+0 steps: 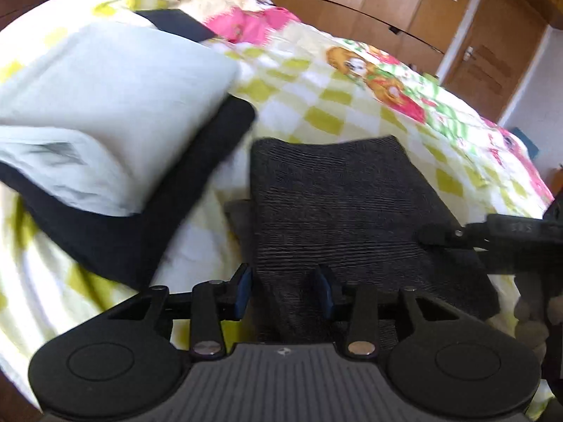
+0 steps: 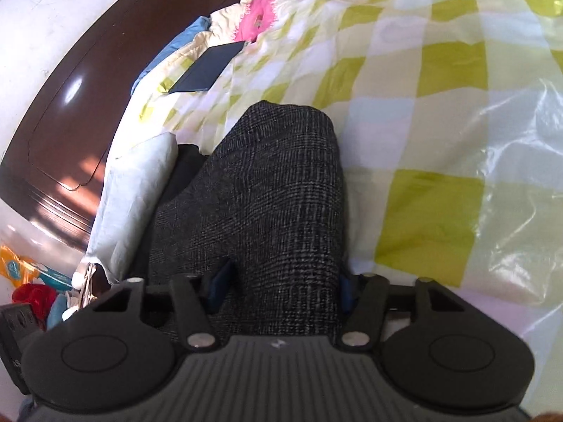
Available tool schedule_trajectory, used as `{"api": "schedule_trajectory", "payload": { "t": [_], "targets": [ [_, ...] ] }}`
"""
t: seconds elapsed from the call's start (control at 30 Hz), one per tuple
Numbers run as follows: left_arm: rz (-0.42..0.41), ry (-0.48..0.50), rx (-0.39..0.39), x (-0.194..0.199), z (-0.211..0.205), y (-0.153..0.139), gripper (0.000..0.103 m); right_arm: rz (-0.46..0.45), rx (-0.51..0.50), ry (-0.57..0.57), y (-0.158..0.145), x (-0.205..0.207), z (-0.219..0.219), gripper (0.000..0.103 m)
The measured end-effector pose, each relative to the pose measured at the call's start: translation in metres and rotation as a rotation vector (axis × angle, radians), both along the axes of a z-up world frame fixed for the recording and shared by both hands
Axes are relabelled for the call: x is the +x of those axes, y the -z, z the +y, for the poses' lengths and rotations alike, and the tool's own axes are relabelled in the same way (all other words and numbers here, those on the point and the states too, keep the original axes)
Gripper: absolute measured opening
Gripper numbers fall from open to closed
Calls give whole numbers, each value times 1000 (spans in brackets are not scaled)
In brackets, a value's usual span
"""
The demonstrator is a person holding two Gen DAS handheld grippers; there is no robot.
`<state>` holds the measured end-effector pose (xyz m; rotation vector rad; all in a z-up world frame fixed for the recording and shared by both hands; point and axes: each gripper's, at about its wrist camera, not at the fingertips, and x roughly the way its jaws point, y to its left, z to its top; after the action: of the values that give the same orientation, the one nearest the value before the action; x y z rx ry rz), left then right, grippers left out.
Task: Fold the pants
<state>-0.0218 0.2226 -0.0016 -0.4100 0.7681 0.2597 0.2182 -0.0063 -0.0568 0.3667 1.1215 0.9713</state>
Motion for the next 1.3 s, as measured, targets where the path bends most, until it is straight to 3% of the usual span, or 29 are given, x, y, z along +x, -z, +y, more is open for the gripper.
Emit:
{"api": "schedule_trajectory", "payload": {
  "t": [0.1, 0.27, 0.53, 0.77, 1.1, 1.3],
  "targets": [
    [22, 9, 50, 7, -13, -3, 53, 36, 26, 21, -2, 2, -18, 34],
    [23, 92, 55, 19, -38, -5, 53, 36, 3, 75, -8, -6, -56, 33],
    [-23, 382, 86, 89, -126, -4, 53, -19, -116, 302, -21, 3, -158, 34],
    [-29, 493, 114, 143, -180, -4, 54, -44, -183, 481, -18, 9, -207, 43],
    [-52, 472, 225, 133, -196, -28, 54, -342, -334, 549, -62, -42, -201, 44],
    [-74, 471, 258, 133, -206, -34, 54, -355, -309, 521, -65, -43, -184, 44]
  ]
}}
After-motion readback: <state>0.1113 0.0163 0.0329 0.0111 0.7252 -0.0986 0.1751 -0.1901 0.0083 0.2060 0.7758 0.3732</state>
